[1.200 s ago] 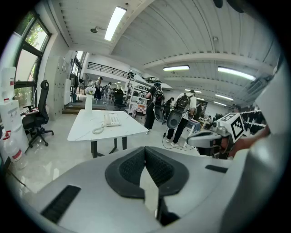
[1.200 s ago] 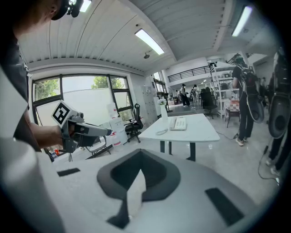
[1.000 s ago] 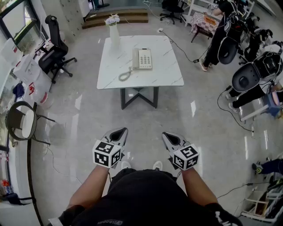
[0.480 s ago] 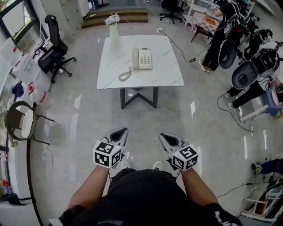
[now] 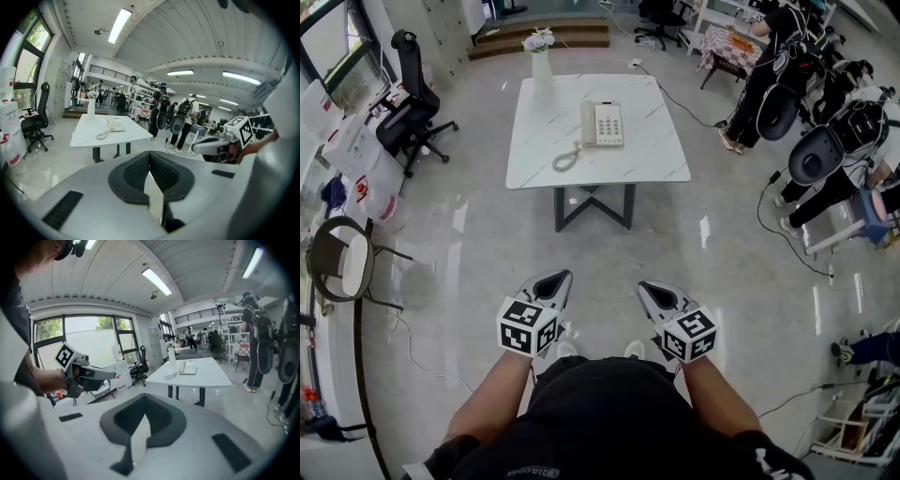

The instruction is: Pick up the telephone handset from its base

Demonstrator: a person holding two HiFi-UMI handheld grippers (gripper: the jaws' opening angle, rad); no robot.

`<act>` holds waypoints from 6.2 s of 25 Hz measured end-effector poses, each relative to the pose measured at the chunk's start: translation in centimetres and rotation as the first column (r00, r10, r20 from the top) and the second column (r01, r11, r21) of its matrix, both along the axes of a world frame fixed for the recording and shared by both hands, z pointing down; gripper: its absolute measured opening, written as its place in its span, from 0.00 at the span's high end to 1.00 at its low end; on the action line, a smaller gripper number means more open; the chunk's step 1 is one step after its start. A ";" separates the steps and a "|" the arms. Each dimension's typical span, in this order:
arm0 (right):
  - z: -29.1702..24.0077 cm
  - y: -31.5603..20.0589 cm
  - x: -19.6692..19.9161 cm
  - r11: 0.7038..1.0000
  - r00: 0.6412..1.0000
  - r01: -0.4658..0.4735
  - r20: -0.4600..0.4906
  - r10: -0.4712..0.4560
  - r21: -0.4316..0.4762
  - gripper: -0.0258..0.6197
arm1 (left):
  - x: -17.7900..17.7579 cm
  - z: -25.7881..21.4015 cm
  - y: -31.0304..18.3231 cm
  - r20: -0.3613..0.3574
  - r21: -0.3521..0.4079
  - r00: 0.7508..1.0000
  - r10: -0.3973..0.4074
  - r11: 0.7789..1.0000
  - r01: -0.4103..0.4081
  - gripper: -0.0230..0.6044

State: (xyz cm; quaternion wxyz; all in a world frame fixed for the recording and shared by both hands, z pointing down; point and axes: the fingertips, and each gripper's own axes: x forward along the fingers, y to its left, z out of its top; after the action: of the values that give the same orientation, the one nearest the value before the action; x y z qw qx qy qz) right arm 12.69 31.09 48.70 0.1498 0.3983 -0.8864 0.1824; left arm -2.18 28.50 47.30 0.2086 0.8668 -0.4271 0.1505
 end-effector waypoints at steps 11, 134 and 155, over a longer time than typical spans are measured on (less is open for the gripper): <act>-0.3 0.6 -4.4 1.000 1.000 -0.019 -0.012 0.019 0.012 0.96 | -4.1 -0.2 -0.2 -0.002 0.010 0.999 0.036 0.999 -0.036 0.96; 0.7 -44.4 -4.5 0.998 0.997 0.048 0.055 -0.045 -0.047 0.96 | -3.1 0.4 -42.6 0.053 -0.036 0.998 -0.033 0.999 0.035 0.96; 0.2 -53.7 -10.4 0.992 0.993 -0.120 0.002 0.120 -0.037 0.96 | -9.5 1.3 -53.3 0.058 -0.039 0.989 0.138 0.990 -0.136 0.96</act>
State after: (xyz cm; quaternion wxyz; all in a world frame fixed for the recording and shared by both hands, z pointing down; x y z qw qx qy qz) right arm 2.29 -22.62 48.87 0.1437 0.4476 -0.8577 0.2081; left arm -11.68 -24.85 48.57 0.2000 0.8854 -0.3700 0.1981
